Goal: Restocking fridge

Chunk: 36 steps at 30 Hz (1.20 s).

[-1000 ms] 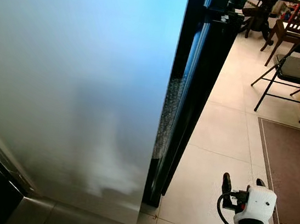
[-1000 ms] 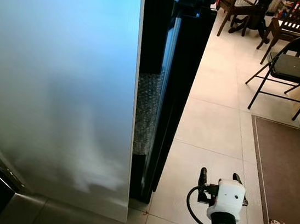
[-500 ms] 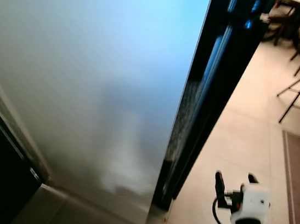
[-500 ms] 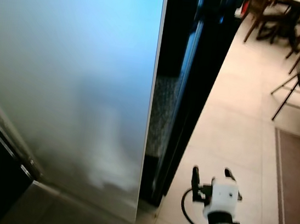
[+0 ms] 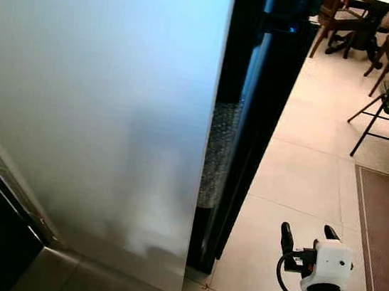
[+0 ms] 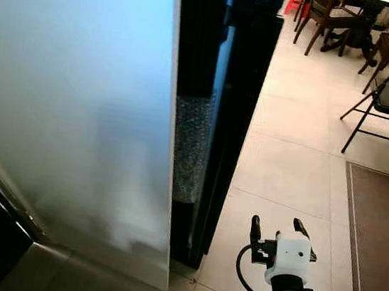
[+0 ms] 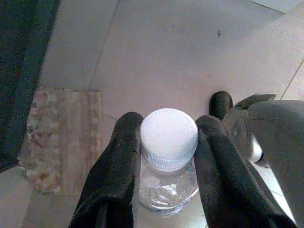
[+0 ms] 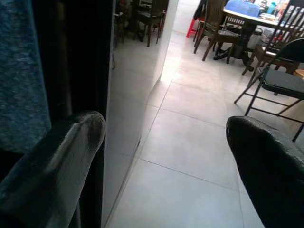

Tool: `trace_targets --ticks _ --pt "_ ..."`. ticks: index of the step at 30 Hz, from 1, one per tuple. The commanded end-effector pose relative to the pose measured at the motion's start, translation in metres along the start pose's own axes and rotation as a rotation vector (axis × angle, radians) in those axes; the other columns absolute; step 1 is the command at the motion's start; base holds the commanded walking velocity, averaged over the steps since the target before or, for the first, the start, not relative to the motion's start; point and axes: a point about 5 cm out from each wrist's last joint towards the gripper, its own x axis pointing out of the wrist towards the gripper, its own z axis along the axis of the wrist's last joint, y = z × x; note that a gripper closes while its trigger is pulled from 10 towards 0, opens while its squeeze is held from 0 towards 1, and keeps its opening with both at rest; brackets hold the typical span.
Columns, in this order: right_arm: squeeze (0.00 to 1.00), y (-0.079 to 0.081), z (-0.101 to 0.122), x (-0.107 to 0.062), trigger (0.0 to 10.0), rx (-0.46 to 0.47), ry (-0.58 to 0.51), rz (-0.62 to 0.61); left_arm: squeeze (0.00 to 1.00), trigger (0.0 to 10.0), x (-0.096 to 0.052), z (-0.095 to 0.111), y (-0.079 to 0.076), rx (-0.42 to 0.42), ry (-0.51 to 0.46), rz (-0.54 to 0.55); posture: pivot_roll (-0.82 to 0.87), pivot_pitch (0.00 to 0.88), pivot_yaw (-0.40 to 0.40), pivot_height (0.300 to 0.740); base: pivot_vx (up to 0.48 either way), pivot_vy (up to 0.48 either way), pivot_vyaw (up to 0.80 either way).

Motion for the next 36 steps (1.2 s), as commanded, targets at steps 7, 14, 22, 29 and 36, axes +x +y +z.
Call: trace_targets --ticks 7,14,22,29,36 --pt "0.00 0.001 0.006 -0.002 10.0 -0.049 -0.035 0.006 0.00 10.0 -0.001 -0.003 0.001 0.031 0.010 -0.005 -0.14 0.000 0.037 0.740 0.281 0.000 0.34" --pt "0.00 0.000 0.004 -0.002 10.0 -0.026 -0.017 -0.001 0.00 10.0 -0.001 -0.003 0.001 0.038 0.008 -0.006 -0.14 0.000 0.033 0.740 0.282 0.000 0.23" --pt "0.00 0.003 0.005 -0.003 10.0 -0.022 -0.021 0.005 0.00 10.0 0.000 0.000 0.001 0.042 -0.006 -0.009 -0.14 0.000 0.033 0.740 0.138 0.000 0.00" --pt "0.00 0.009 0.001 -0.006 10.0 -0.017 0.010 0.059 0.00 10.0 0.000 0.000 0.001 0.041 -0.004 -0.010 -0.14 0.000 0.034 0.740 0.000 0.000 0.00" --pt "0.00 0.019 0.007 -0.001 10.0 0.142 0.022 0.138 0.00 10.0 0.000 0.000 0.001 0.041 -0.002 -0.011 -0.15 0.000 0.038 0.740 0.000 0.000 0.00"
